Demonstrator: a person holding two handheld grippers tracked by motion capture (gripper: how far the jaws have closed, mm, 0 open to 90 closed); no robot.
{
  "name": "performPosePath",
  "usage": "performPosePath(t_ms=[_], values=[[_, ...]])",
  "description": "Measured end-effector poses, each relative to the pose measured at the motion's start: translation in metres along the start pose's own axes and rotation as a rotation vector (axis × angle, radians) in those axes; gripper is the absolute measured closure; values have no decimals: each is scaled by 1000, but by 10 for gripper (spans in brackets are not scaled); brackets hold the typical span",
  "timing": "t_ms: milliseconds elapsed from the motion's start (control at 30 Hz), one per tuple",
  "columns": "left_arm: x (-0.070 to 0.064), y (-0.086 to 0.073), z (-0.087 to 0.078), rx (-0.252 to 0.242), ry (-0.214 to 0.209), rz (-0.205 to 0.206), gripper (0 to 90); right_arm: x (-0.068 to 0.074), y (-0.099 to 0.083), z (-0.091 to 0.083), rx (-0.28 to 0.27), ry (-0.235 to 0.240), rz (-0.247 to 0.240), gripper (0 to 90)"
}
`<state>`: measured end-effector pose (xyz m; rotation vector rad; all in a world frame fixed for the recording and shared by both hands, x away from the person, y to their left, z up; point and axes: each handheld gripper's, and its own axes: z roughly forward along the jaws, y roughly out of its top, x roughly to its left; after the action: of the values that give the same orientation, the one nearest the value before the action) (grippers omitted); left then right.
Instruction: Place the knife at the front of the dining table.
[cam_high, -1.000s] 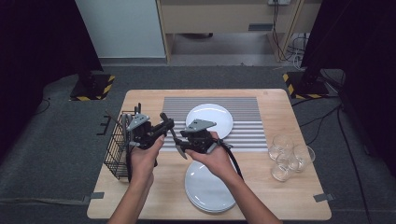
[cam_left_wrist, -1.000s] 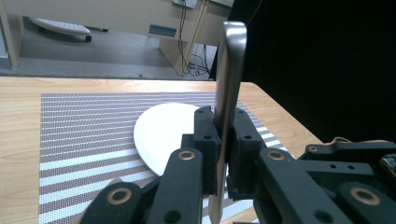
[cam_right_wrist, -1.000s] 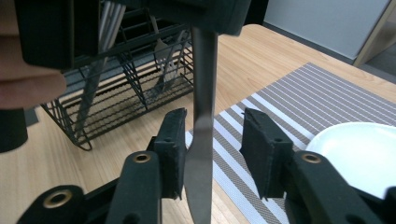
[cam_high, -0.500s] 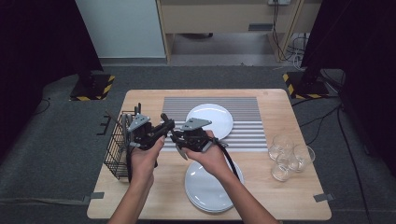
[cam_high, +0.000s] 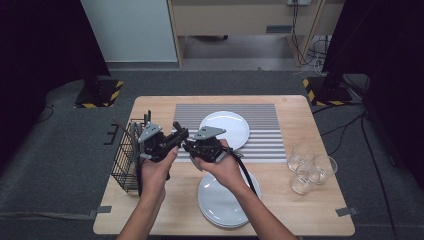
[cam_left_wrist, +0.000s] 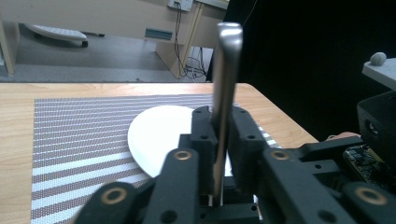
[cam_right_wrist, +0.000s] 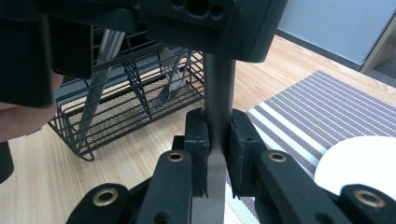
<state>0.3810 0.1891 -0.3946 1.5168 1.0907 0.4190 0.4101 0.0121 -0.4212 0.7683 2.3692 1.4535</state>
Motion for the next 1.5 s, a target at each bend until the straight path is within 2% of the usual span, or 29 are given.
performPosePath(t_ms=[133, 233, 333, 500, 567, 733, 967, 1133, 1500], values=[[-1, 1, -4, -15, 16, 8, 691, -2, 0, 0, 3, -14, 5, 800], [-1, 0, -7, -7, 41, 10, 607, -5, 0, -2, -3, -21, 15, 801], [0, -4, -10, -7, 53, 5, 551, -7, -1, -3, -4, -26, 17, 800], [-2, -12, -12, 3, 84, 20, 461, -12, -2, -8, -8, -38, 19, 800], [-3, -15, -13, 5, 91, 34, 445, -14, -3, -10, -12, -44, 23, 800], [-4, -23, -13, 8, 84, 37, 400, -19, -2, -15, -20, -54, 34, 801], [-6, -30, -13, 24, 74, 60, 398, -26, 0, -20, -27, -64, 52, 800], [-11, -36, -9, 40, 64, 69, 362, -29, 1, -22, -34, -70, 57, 801], [-21, -50, 3, 59, 82, 122, 217, -33, 6, -28, -46, -75, 65, 800]])
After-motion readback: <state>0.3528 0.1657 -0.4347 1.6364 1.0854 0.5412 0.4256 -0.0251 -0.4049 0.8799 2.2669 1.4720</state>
